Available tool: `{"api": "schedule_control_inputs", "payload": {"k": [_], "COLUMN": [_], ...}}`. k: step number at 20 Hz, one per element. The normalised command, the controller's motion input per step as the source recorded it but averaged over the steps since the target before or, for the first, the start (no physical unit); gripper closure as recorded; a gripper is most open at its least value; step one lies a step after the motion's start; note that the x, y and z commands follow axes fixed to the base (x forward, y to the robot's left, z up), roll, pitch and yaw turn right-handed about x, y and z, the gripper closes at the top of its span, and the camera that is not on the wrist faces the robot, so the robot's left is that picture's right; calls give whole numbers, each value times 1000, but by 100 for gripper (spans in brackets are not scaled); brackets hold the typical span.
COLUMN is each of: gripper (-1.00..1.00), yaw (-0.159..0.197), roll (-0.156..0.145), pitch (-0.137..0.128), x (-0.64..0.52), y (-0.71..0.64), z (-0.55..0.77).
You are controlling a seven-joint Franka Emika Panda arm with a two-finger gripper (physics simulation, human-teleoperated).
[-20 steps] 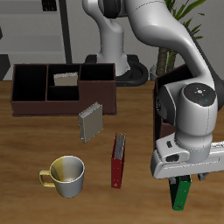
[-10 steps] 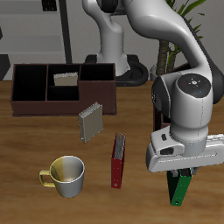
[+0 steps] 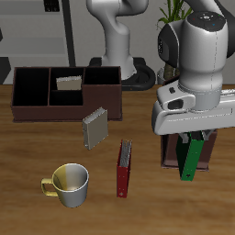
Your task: Place the right yellow book into the back desk caddy's back compartment and place the green book into the left desk caddy's back compartment and place the left yellow book into the left desk caddy's left compartment
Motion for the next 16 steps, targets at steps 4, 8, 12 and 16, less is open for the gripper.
{"api": "schedule_control_inputs", "payload": {"k": [4, 8, 12, 16], "gripper": [100, 100, 100, 100], "yaw": [-60, -11, -26, -11], "roll": [19, -82, 32, 17], "pitch": [-115, -110, -71, -59], "x": [-769, -722, -561, -730], "y": [9, -136, 74, 112], "z": [1338, 973, 626, 480]}}
